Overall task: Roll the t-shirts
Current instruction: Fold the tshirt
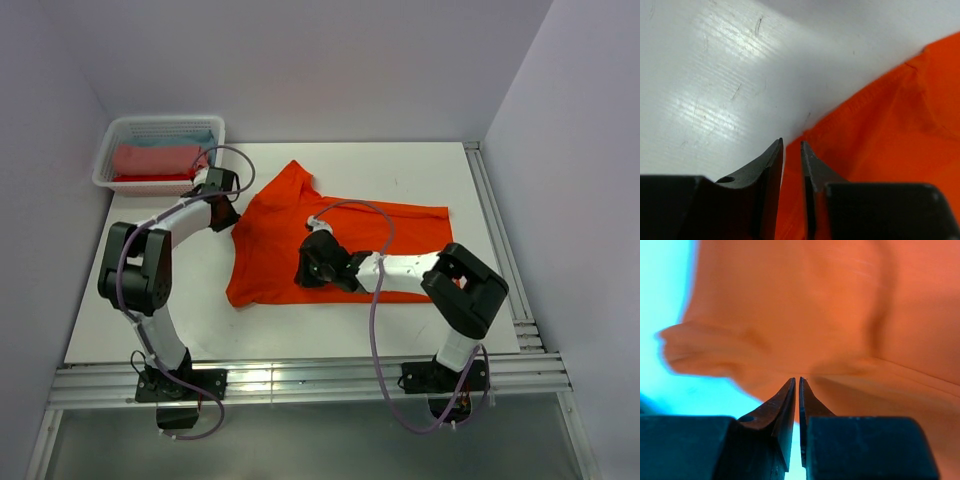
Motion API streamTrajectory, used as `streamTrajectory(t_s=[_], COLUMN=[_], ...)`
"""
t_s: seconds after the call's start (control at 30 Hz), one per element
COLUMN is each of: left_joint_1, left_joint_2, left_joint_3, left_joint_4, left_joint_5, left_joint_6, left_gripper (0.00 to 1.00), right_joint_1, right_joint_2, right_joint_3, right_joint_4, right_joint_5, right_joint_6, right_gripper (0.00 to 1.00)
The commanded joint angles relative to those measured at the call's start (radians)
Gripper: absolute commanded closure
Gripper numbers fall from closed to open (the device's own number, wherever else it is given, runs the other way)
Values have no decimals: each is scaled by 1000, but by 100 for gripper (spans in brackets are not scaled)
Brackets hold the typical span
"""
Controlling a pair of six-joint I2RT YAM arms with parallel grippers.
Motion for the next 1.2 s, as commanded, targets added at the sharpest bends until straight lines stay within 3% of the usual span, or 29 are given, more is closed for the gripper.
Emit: streamTrajectory(t_s=[0.0,0.2,0.5,0.63,0.83,0.97,1.17], left_joint_1=[-14,-6,17,17,17,17,15], left_joint_2=[-119,-308,-597,-635,-652,-640,-660], left_joint_3=[-30,-114,-162,-155,-193,-204,-197], left_joint_4=[-27,-61,-105,-139,-115,-114,-119], left_joint_5=[-3,62,127,126,150,156,164], left_joint_6=[14,8,-44,-34,-30,-27,-24], left_gripper=[74,71,68,68,68,69,69], right_joint_1=[29,57,63,61,46,47,46], right_joint_2=[-49,48,273,413,540,530,403], right_joint_3=[83,146,272,335,416,427,416], right_joint_4=[63,198,477,551,409,340,387], right_joint_5=[-92,-332,-629,-656,-565,-548,-593], right_joint_6=[-55,-53,143,229,335,320,275], right_gripper=[86,86,86,86,87,87,86])
